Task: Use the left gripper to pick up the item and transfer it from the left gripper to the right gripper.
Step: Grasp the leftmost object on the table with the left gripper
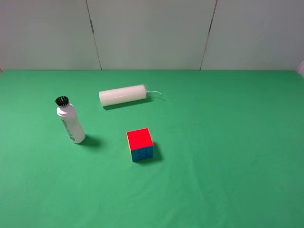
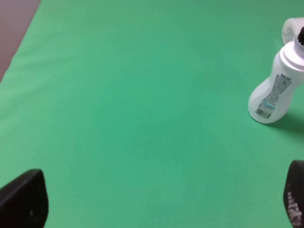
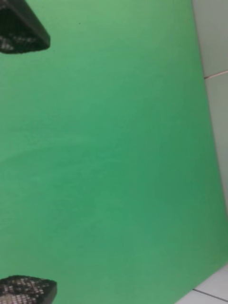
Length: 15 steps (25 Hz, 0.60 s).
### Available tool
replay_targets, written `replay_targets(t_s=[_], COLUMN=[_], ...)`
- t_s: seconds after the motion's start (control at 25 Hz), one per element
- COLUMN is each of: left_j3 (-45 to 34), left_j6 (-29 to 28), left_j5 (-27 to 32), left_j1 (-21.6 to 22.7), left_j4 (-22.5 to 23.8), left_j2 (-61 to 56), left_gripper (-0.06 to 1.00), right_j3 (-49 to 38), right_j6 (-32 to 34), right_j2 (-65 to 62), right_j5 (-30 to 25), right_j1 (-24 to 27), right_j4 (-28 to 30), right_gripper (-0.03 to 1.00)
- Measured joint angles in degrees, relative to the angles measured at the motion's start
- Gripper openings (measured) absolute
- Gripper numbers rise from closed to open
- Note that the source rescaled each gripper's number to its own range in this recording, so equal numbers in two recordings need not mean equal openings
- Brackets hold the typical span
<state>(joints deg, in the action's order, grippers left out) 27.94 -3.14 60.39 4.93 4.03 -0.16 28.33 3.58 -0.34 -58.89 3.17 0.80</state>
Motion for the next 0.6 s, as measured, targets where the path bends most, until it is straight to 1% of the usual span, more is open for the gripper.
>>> replay_targets(t_s=[0.6], left_j3=[0.00], left_j6=[0.00], left_j5=[0.00], left_j1=[0.00], left_j4=[0.00], left_j2=[0.00], left_gripper=[1.00], right_j3=[0.00], right_j6=[0.00], right_j2=[0.00], right_j5=[0.00], right_j1=[0.00], right_j4=[0.00], right_gripper=[1.00])
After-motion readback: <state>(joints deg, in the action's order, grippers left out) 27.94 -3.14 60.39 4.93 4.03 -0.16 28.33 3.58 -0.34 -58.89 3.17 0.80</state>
